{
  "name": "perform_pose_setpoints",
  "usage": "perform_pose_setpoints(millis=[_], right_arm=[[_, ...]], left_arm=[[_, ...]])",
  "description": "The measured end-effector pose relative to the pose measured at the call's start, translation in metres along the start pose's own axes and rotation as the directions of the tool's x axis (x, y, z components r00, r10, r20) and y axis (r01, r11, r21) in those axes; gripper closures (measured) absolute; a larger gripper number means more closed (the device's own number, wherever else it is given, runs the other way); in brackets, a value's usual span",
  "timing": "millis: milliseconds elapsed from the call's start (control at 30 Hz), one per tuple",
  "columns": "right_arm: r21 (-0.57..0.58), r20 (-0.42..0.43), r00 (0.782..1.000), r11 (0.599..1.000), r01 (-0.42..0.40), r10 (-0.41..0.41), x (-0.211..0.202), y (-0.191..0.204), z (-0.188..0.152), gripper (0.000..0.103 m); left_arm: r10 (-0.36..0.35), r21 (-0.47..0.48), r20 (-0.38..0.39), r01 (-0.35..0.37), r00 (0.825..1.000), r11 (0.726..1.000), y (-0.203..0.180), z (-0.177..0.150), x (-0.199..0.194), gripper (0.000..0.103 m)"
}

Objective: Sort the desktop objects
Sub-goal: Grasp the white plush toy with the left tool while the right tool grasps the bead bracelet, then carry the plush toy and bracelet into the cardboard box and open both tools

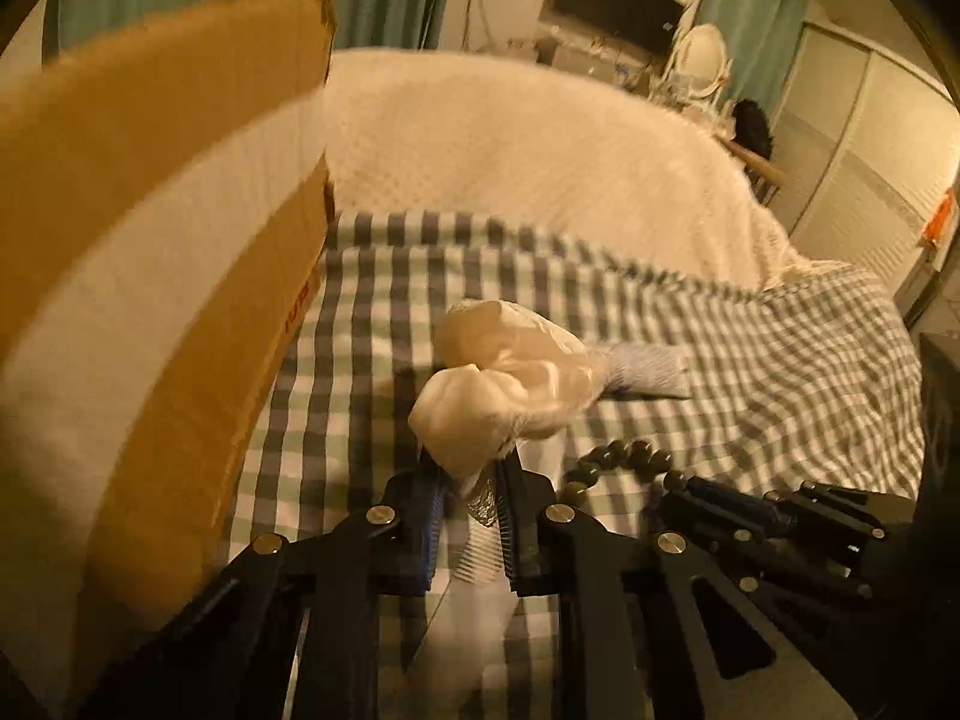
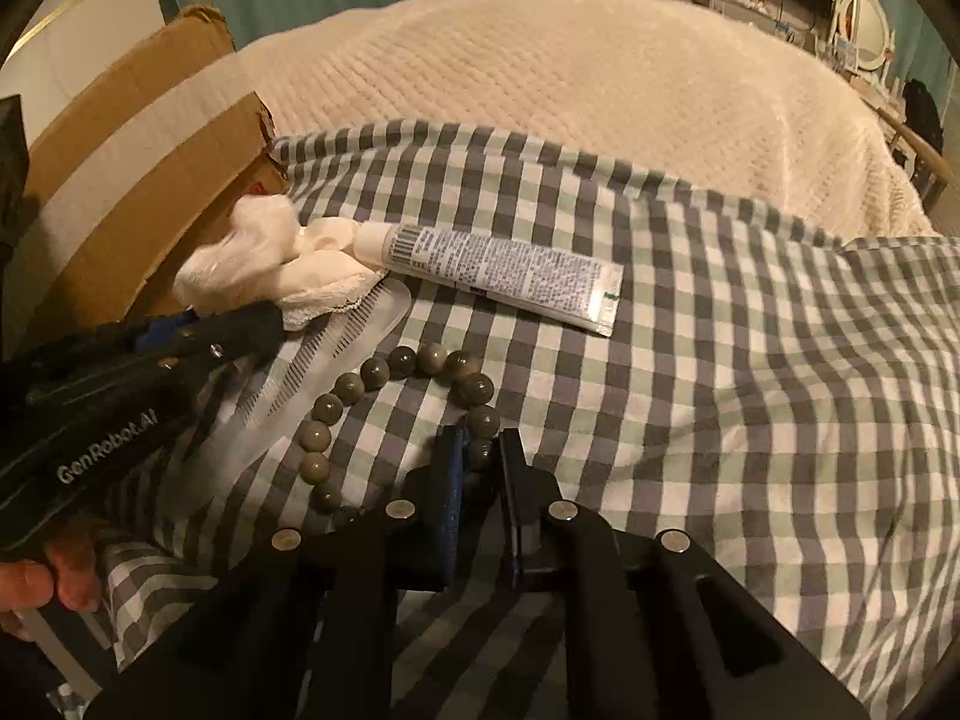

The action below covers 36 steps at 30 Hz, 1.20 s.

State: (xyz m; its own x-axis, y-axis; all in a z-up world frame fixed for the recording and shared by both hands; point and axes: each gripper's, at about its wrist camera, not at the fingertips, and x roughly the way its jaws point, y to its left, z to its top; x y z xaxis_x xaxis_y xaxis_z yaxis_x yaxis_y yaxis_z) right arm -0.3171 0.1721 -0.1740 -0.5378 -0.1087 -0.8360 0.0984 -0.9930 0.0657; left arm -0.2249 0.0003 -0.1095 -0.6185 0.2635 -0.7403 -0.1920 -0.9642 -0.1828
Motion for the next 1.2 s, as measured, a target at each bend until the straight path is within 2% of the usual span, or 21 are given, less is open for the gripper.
perform_pose_setpoints(millis=[333,733,900,1033,1167,1200], right_arm=[[-0.011,0.125,0.991,0.999,0.039,-0.037,-0.067,-0.004,-0.017,0.092],[-0.038,0.217,0.974,0.996,0.076,-0.066,-0.123,0.014,-0.016,0.092],[-0.063,0.259,0.964,0.994,0.086,-0.067,-0.157,0.03,-0.014,0.092],[-0.106,0.299,0.953,0.991,0.083,-0.048,-0.185,0.05,-0.005,0.092],[-0.167,0.349,0.937,0.984,0.068,-0.006,-0.212,0.076,0.014,0.092],[-0.185,0.357,0.934,0.981,0.062,0.008,-0.216,0.084,0.02,0.092]], left_arm=[[-0.011,0.044,0.119,0.006,0.993,0.999,-0.006,-0.005,-0.041,0.09],[-0.022,0.14,0.222,-0.009,0.975,0.99,-0.034,-0.012,-0.107,0.09],[-0.023,0.12,0.264,-0.009,0.964,0.993,-0.029,-0.006,-0.145,0.09],[-0.016,0.076,0.314,-0.008,0.949,0.997,-0.015,0.006,-0.178,0.09],[0.031,0.007,0.37,-0.036,0.929,0.999,0.014,0.019,-0.212,0.09],[0.052,-0.018,0.379,-0.049,0.924,0.999,0.034,0.017,-0.227,0.09]])
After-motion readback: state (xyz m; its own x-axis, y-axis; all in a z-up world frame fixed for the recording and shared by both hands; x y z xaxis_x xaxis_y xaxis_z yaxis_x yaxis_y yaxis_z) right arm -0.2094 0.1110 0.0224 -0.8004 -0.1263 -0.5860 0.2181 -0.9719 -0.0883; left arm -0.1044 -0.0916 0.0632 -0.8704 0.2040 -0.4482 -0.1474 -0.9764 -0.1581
